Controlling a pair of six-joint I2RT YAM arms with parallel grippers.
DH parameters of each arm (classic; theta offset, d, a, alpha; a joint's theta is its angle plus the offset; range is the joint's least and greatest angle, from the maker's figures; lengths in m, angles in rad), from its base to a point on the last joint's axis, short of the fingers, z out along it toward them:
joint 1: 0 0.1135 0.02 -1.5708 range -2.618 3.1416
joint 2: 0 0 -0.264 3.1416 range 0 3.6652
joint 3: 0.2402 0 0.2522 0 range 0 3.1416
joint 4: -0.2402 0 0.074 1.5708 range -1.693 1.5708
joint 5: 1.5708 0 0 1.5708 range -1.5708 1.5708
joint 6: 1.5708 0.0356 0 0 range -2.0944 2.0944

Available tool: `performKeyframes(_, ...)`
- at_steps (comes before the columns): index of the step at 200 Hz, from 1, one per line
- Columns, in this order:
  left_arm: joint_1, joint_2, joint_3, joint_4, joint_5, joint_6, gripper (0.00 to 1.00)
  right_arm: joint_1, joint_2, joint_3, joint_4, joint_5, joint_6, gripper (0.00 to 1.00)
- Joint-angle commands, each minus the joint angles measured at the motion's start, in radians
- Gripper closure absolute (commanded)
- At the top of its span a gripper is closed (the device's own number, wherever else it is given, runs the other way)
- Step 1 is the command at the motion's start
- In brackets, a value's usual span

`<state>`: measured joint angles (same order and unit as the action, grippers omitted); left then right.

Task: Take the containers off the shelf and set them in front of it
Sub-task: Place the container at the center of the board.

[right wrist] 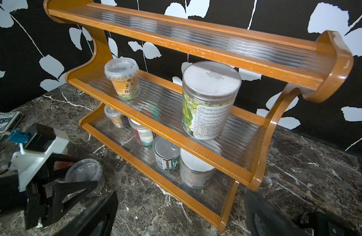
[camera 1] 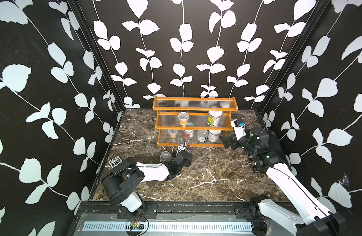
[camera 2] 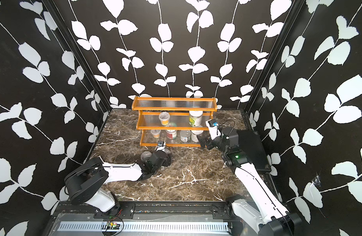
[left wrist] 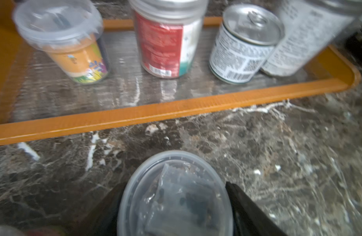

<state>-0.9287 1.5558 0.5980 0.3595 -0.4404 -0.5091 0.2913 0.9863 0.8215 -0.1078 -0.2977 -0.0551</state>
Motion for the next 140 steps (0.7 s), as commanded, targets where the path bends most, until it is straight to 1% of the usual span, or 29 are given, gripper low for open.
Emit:
performKeyframes(1,-0.001,-0.026,-0.019,-0.051,0.031,0.005,0.23,-0.009,-0.009,-0.021,0.043,0.005,0.005,0.0)
performKeyframes(48,-0.001,-0.035,-0.017,-0.065,0.032,0.017,0.22,-0.011,-0.013,-0.024,0.042,0.002,0.005,0.0)
performKeyframes(71,-0.001,-0.054,-0.008,-0.085,0.028,0.033,0.18,-0.012,-0.015,-0.024,0.041,0.002,0.005,0.0)
performKeyframes(84,-0.001,-0.068,-0.001,-0.104,0.028,0.045,0.14,-0.014,-0.014,-0.022,0.04,0.002,0.005,0.0)
performKeyframes(108,-0.001,-0.107,0.022,-0.174,0.021,0.063,0.09,-0.015,-0.016,-0.017,0.037,0.003,0.003,0.0)
performKeyframes(140,-0.001,-0.195,0.045,-0.275,0.009,0.085,0.06,-0.017,-0.026,-0.007,0.023,0.006,-0.002,0.0)
